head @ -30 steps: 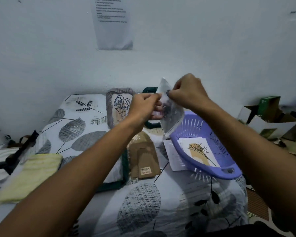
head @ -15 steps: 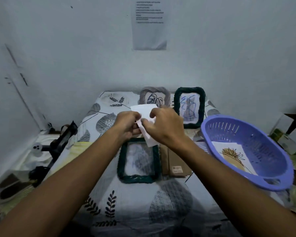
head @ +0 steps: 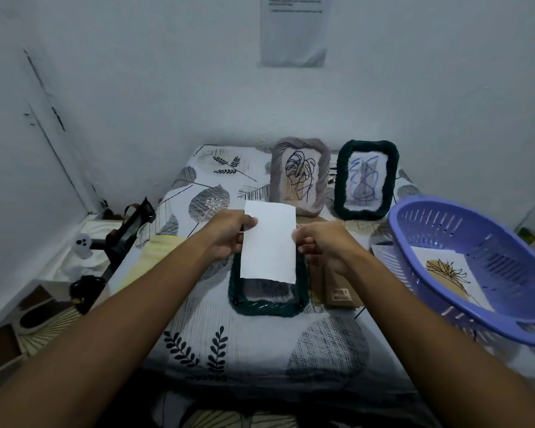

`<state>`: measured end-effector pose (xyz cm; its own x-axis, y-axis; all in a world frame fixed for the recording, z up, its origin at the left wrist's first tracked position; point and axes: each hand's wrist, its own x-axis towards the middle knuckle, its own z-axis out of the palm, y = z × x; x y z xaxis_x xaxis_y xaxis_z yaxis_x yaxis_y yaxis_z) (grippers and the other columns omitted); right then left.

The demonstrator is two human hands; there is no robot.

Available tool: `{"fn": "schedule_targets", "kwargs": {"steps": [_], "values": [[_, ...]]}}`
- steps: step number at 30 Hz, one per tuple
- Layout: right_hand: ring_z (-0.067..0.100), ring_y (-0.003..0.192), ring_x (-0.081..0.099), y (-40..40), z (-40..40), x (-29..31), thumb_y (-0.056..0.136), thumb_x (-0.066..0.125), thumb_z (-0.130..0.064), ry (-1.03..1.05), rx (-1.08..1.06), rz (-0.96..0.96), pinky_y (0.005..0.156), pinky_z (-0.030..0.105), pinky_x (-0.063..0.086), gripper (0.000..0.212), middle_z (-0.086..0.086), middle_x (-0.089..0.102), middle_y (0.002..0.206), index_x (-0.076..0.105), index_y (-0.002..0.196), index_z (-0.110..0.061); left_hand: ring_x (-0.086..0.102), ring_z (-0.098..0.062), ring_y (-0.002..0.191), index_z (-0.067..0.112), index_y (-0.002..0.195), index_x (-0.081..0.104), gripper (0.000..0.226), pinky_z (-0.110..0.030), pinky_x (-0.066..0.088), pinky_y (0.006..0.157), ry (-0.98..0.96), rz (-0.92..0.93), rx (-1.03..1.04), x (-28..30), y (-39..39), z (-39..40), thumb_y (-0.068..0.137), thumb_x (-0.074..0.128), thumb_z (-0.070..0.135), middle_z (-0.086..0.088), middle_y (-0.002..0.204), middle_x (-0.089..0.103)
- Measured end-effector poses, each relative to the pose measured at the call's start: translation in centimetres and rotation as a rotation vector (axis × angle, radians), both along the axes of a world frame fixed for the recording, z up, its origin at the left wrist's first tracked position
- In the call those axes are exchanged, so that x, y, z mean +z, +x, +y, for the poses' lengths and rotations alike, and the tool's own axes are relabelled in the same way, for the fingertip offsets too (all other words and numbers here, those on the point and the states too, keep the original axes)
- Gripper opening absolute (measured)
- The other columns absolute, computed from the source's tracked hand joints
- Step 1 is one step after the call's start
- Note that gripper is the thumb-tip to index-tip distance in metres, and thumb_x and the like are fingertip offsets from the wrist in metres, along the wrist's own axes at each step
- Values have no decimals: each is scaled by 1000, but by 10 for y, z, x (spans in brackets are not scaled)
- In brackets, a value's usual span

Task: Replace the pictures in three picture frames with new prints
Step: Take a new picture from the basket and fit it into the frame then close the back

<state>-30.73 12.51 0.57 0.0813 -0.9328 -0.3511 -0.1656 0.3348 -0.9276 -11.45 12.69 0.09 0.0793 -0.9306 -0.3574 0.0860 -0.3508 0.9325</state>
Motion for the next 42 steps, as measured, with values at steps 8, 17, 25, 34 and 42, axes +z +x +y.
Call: {"fn": "schedule_targets", "kwargs": {"steps": [8,17,25,34,42], "values": [[15,52,47,-7,-8,-12,80,71,-5,-10,48,136,45,26,37,18,5,56,60,60,67,-9,64,-23,78,5,104,61,22,-38,56,68,-1,-169,-66,-14,-6,0,83,62,-3,-15,99,68],[17,47,55,-2,-3,-24,84,68,2,-85,85,265,39,20,44,16,11,62,53,62,69,0,59,-25,64,6,103,52,52,-27,52,40,-58,-447,-25,-17,-2,13,63,77,-15,-20,98,58],[27,54,59,12,-9,-35,84,66,1,-148,128,446,58,37,56,23,13,64,56,61,62,-1,62,-27,53,10,80,52,42,-48,59,58,-120,-674,-10,-25,-2,16,57,82,-10,-15,75,63],[25,49,62,17,-13,-36,82,71,-3,-195,151,533,63,44,59,15,20,69,66,66,85,10,62,-18,46,7,73,61,29,-29,57,54,-188,-859,-98,-36,1,11,58,84,-2,-10,63,65],[25,46,63,17,-13,-38,81,74,-4,-187,186,568,60,45,60,18,20,69,65,65,86,11,67,-21,58,5,74,68,25,-30,57,62,-221,-959,-128,-39,4,9,58,86,2,-12,68,70]]}}
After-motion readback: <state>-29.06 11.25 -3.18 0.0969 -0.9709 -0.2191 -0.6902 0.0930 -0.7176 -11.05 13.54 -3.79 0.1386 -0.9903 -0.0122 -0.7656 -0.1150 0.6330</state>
